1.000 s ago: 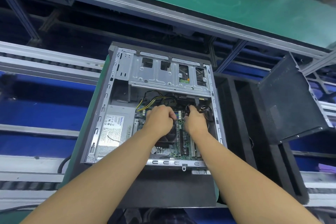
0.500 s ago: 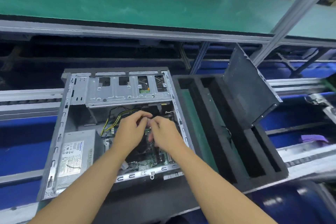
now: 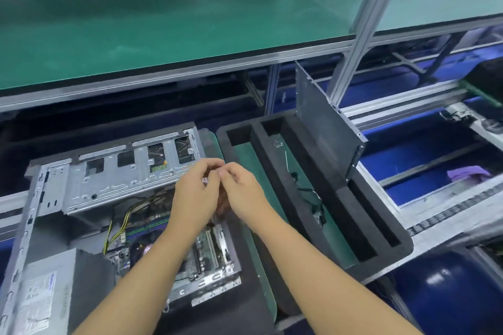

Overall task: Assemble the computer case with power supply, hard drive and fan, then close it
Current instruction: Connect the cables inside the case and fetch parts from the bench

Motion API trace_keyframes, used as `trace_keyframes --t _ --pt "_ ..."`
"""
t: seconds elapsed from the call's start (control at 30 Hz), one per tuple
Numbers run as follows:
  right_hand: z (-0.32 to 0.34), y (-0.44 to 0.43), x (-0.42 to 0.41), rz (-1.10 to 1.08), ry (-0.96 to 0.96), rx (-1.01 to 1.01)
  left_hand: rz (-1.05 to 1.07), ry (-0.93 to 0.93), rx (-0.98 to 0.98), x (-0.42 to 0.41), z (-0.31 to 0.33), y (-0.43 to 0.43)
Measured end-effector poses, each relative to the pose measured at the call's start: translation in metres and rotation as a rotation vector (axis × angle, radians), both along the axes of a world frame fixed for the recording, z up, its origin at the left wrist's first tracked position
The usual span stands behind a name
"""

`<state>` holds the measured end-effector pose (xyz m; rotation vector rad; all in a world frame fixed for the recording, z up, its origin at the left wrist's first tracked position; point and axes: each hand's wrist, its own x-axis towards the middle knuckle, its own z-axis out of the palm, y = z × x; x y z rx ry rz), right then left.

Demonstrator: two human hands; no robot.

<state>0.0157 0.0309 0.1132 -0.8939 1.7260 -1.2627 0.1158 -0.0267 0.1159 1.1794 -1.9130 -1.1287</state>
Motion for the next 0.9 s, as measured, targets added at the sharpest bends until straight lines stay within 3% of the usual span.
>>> trace_keyframes --t 0.3,0.53,0.73,0.9 --pt "-0.038 0.054 -0.134 -0.072 0.039 0.119 -0.201 -0.122 0.181 -0.118 -0.034 0.024" --pt "-0.108 0.096 -0.217 -0.174 0.103 0.375 -0.27 -0.243 0.331 -0.189 -0.077 0.044" --pt "-0.148 0.104 -0.236 0.016 0.261 0.584 -0.277 -0.408 0.508 -0.238 -0.117 0.056" --pt "-0.165 0.098 -0.245 0.228 0.351 0.665 -0.21 -0.345 0.745 -0.261 -0.132 0.064"
